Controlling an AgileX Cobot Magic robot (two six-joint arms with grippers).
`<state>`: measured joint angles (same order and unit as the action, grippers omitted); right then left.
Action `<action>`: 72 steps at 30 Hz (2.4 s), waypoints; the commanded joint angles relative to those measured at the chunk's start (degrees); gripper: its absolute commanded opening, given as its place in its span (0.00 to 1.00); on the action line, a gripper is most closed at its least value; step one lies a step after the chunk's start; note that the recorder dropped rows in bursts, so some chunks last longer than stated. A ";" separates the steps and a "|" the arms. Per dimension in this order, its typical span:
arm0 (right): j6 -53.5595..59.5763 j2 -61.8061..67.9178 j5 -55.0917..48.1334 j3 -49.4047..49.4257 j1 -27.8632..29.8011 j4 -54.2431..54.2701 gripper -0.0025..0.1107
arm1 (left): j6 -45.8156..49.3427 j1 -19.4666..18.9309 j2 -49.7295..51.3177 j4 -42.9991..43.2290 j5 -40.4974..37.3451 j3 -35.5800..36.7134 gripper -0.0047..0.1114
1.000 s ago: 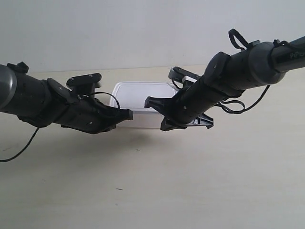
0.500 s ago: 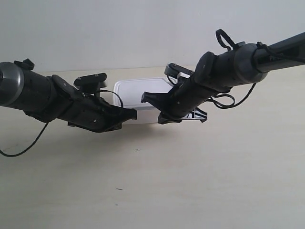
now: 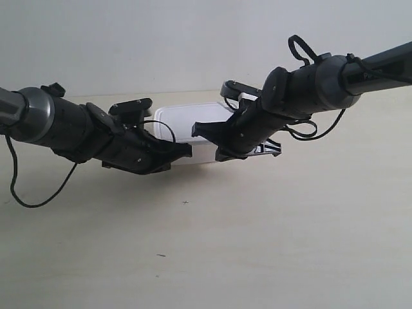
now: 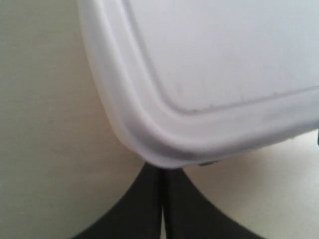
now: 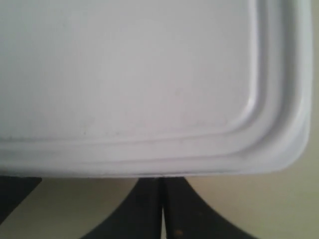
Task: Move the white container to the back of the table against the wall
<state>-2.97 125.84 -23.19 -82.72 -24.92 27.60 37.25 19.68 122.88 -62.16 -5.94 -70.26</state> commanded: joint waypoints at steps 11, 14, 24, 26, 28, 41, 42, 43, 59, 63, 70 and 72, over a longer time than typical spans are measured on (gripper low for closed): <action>-0.08 0.21 1.27 -3.01 0.04 -15.86 0.02 | 1.55 0.28 2.37 1.42 2.04 -7.35 0.04; 0.28 0.21 1.99 -3.01 0.04 -19.07 0.02 | 1.55 0.28 3.55 1.86 2.15 -8.38 0.04; 12.74 0.42 3.35 -3.01 0.04 -21.14 0.02 | 2.81 0.28 6.21 1.99 2.86 -12.15 0.04; 16.52 0.79 3.47 -3.01 0.04 -21.14 0.02 | 3.97 0.14 6.50 2.28 2.90 -12.64 0.04; 20.82 1.18 3.60 -3.01 0.04 -21.14 0.02 | 5.30 -0.36 6.74 2.28 2.62 -12.90 0.04; 28.71 3.56 7.98 -3.01 0.04 -21.10 0.02 | 7.58 -3.67 8.71 2.02 0.25 -13.53 0.04; 28.71 3.56 8.45 -3.01 0.04 -21.10 0.02 | 7.58 -3.70 8.95 2.02 0.12 -13.94 0.04; 28.71 3.69 9.00 -3.01 0.04 -21.42 0.02 | 7.58 -3.70 9.08 2.02 0.12 -14.26 0.04; 31.48 7.53 6.06 -11.17 2.41 -27.93 0.02 | 7.72 -3.70 11.02 1.89 -2.20 -20.82 0.04; 31.48 8.48 6.13 -12.53 2.41 -27.93 0.02 | 7.72 -3.70 12.47 1.89 -3.39 -23.18 0.04; 33.45 9.96 6.40 -14.29 2.41 -28.19 0.02 | 7.62 -3.70 15.17 1.66 -4.58 -26.32 0.04; 34.10 10.13 6.99 -14.29 2.57 -28.19 0.02 | 7.74 -3.70 15.20 1.66 -4.17 -26.57 0.04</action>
<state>29.73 135.46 -17.08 -96.43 -22.70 0.00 44.55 16.00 137.88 -60.22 -10.42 -95.99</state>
